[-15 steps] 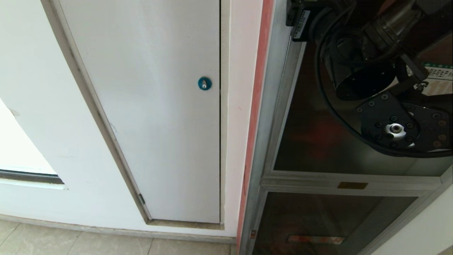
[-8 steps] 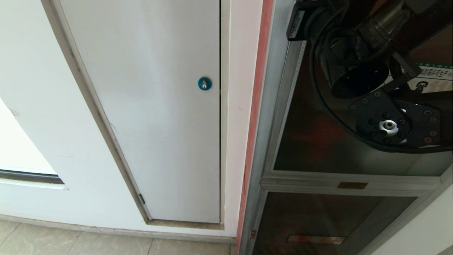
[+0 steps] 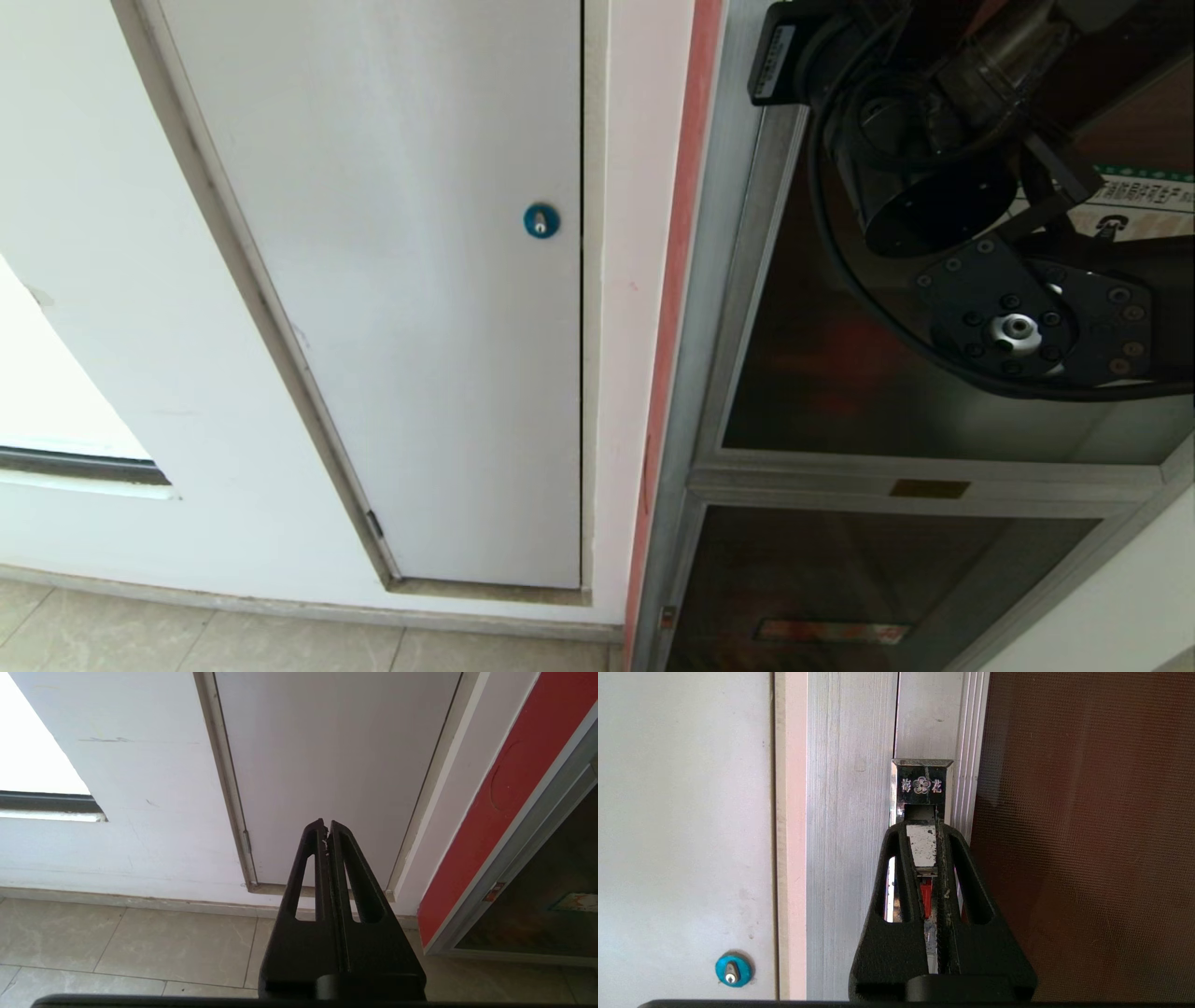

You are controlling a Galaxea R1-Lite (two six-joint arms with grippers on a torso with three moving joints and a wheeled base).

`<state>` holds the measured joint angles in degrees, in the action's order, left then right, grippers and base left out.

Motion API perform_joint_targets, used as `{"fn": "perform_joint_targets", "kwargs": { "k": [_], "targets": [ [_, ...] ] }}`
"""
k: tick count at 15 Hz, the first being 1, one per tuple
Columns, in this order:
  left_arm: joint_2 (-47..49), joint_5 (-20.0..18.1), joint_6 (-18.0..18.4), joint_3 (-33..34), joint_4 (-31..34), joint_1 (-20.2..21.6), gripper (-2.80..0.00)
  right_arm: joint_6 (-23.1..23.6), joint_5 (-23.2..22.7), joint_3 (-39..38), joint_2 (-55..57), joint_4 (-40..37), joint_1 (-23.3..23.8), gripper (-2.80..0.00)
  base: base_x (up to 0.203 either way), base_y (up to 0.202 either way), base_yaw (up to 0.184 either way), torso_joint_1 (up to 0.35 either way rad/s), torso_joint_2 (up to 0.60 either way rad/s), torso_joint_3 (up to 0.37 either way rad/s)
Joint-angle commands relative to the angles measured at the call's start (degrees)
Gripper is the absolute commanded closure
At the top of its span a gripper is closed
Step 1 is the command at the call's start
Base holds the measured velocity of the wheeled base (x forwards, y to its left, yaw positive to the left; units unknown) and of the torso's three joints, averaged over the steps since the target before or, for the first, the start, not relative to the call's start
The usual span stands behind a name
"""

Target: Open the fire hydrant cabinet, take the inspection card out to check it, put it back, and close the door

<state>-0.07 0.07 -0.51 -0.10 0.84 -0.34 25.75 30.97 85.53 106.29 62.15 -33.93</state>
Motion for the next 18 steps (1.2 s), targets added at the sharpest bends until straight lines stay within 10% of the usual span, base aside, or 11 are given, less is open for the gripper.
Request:
{"fn": "perform_joint_targets", "kwargs": {
  "k": [1,18],
  "targets": [
    [0.07,0.01,-0.02,0.01,0.04,-0.02,0.0,0.18,0.32,-0.34,-0.27,0.6,0.0,0.0,0.0,0.0,0.0,0.0,0.0,0.0],
    [0.07,0.01,-0.02,0.01,0.04,-0.02,0.0,0.27,0.58,-5.99,-7.06,0.87,-2.02,0.0,0.0,0.0,0.0,0.0,0.0,0.0]
  ]
}}
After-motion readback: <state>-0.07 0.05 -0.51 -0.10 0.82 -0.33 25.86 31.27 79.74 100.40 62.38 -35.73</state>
